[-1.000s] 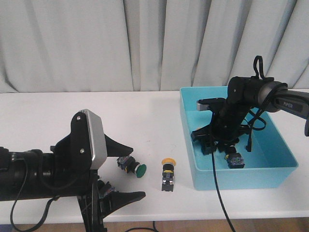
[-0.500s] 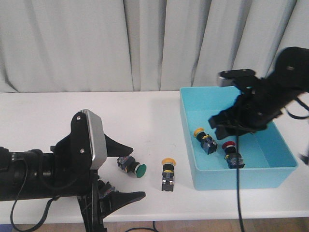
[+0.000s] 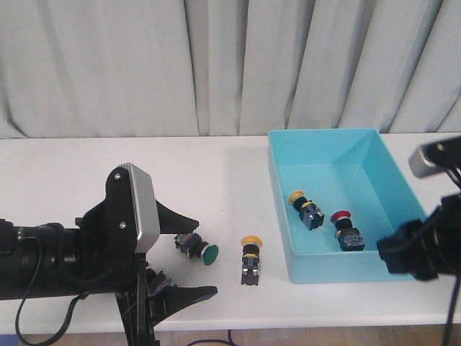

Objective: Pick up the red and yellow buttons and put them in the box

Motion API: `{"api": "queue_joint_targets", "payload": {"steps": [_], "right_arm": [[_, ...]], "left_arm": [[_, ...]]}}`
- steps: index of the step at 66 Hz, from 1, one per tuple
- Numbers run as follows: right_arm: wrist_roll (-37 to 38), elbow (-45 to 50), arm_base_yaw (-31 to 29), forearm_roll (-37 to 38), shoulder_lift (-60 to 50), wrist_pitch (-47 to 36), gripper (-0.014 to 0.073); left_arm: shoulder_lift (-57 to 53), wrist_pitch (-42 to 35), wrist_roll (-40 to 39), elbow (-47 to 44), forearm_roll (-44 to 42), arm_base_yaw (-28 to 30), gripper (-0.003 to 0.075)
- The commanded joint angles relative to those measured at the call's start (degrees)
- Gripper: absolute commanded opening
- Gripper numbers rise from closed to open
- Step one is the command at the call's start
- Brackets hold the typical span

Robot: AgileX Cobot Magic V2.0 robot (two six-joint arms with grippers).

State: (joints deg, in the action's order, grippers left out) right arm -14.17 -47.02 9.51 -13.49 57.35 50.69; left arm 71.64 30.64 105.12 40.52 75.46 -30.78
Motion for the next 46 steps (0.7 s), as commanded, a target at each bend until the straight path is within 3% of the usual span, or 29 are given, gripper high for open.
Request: {"api": "queue_joint_targets", "payload": {"steps": [1, 23, 34, 46], "right_arm": [[-0.47, 0.66, -0.10, -0.68, -3.57, -1.39, 0.0404], [-0.62, 1.95, -0.10, -0.52, -7.77, -1.41, 0.0387], [-0.62, 1.95, -0.10, -0.50, -7.77, -1.36, 0.0293], [-0.62, 1.95, -0.10, -0.50, -7.77, -1.36, 0.0151]], "left_arm": [[-1.00, 0.71, -0.68, 1.37, 2.54, -0.36, 0.0570], [-1.00, 1.51, -0.68, 1.37, 2.59, -0.36, 0.0526], [-1.00, 1.58, -0.73, 1.37, 2.59, -0.36, 0.0421], [-1.00, 1.58, -0.73, 1.37, 2.59, -0.36, 0.0257]]}}
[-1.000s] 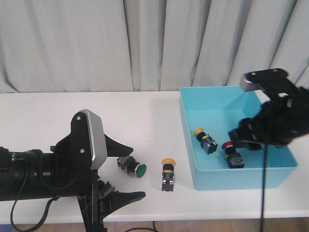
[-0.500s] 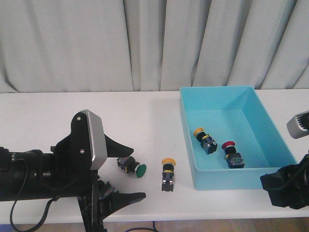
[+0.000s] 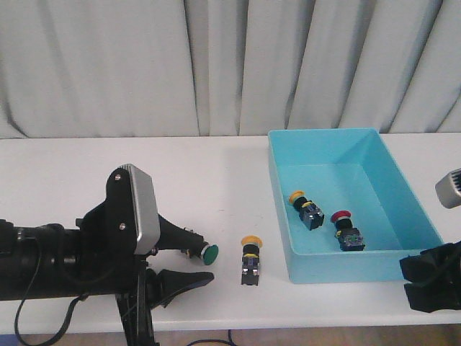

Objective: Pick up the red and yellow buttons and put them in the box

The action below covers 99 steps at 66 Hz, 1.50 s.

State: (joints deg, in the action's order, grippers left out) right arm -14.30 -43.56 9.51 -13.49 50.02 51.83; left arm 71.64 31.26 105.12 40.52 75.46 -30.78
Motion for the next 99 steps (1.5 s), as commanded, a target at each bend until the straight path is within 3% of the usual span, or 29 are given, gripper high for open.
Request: {"api": "queue_joint_targets", "payload": {"steps": [1, 15, 23, 99], "right_arm": [[-0.49, -1.51, -0.10, -0.50, -0.44, -2.50, 0.0141], [-0.49, -1.51, -0.10, -0.39, -0.44, -2.58, -0.0005], [-0.49, -1.51, -0.10, -0.33, -0.44, -2.58, -0.0008], [-0.42, -1.51, -0.10, -0.50, -0.44, -1.39, -0.0008]], "left_arm": [[-1.00, 0.96, -0.73, 1.37, 2.59, -0.36, 0.0244], [-1.00, 1.15, -0.73, 1.37, 2.59, -0.36, 0.0065], [-1.00, 1.15, -0.73, 1.37, 2.59, -0.36, -0.0007], [-1.00, 1.15, -0.73, 1.37, 2.59, -0.36, -0.0007]]}}
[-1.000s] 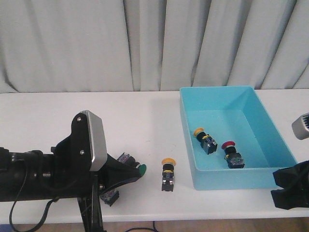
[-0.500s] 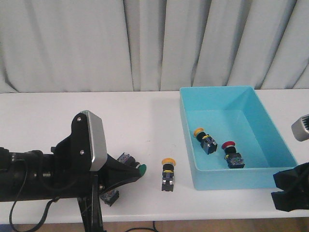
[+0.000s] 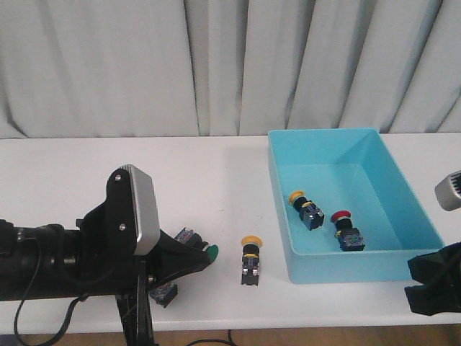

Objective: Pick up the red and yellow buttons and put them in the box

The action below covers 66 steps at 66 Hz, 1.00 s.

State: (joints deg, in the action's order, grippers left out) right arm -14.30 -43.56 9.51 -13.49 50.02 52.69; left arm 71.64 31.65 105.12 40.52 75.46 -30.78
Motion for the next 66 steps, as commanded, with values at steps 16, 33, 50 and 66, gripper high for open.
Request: {"api": "queue_joint_targets", "payload": {"steps": [16, 33, 50, 66], "right_arm": [[-0.42, -1.51, -0.10, -0.50, -0.44, -2.25, -0.0008], [-0.42, -1.51, -0.10, -0.50, -0.44, -2.25, -0.0008], [-0.42, -1.51, -0.10, -0.50, -0.44, -2.25, -0.0008], [-0.42, -1.51, -0.10, -0.50, -0.44, -2.05, -0.0008]], "left_arm": [[-1.87, -4.75, -2.92, 1.42, 3.16, -0.32, -0.0007], [-9.75, -21.48, -36.57, 1.37, -20.10, -0.20, -0.0007], [-20.38, -19.13, -79.62, -0.66, -53.25, 7.82, -0.0007], [-36.24, -23.39, -94.93, -14.50, -66.02, 16.76, -0.0007]]}}
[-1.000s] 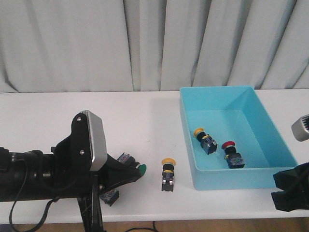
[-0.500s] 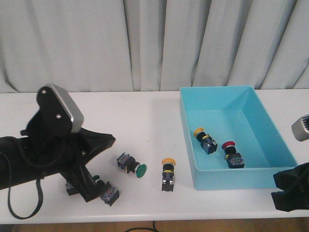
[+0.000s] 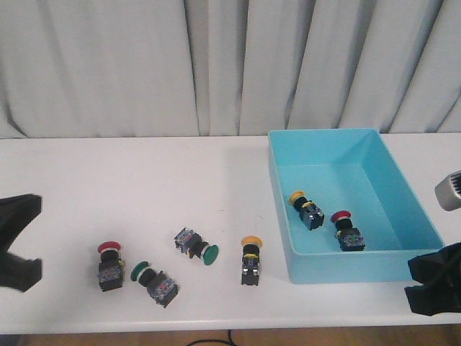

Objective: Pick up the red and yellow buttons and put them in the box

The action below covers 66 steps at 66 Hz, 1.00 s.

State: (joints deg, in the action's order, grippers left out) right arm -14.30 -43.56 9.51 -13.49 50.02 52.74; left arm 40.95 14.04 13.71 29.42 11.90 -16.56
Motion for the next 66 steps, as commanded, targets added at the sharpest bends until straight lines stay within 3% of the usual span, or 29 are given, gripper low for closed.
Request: {"api": "queue_joint_targets", "payload": {"steps": [1, 18, 32, 66], "right_arm": [[-0.42, -1.51, -0.10, -0.50, -0.44, -2.10, -0.0008], [-0.42, -1.51, -0.10, -0.50, -0.44, -2.10, -0.0008], [-0.42, -1.51, -0.10, -0.50, -0.44, -2.05, -0.0008], [-0.42, -1.51, -0.10, -0.50, -0.44, -2.15, -0.0008]], "left_arm": [[-7.30, -6.40, -3.46, -4.36, -2.51, 3.07, -0.0007], [-29.44, -8.96, -4.04, -21.53, -3.55, 11.99, -0.0007], [-41.20, -12.01, -16.39, -32.50, -9.86, 15.56, -0.0007], [-42.51, -8.54, -16.37, -32.50, -9.86, 16.12, -0.0007]]}}
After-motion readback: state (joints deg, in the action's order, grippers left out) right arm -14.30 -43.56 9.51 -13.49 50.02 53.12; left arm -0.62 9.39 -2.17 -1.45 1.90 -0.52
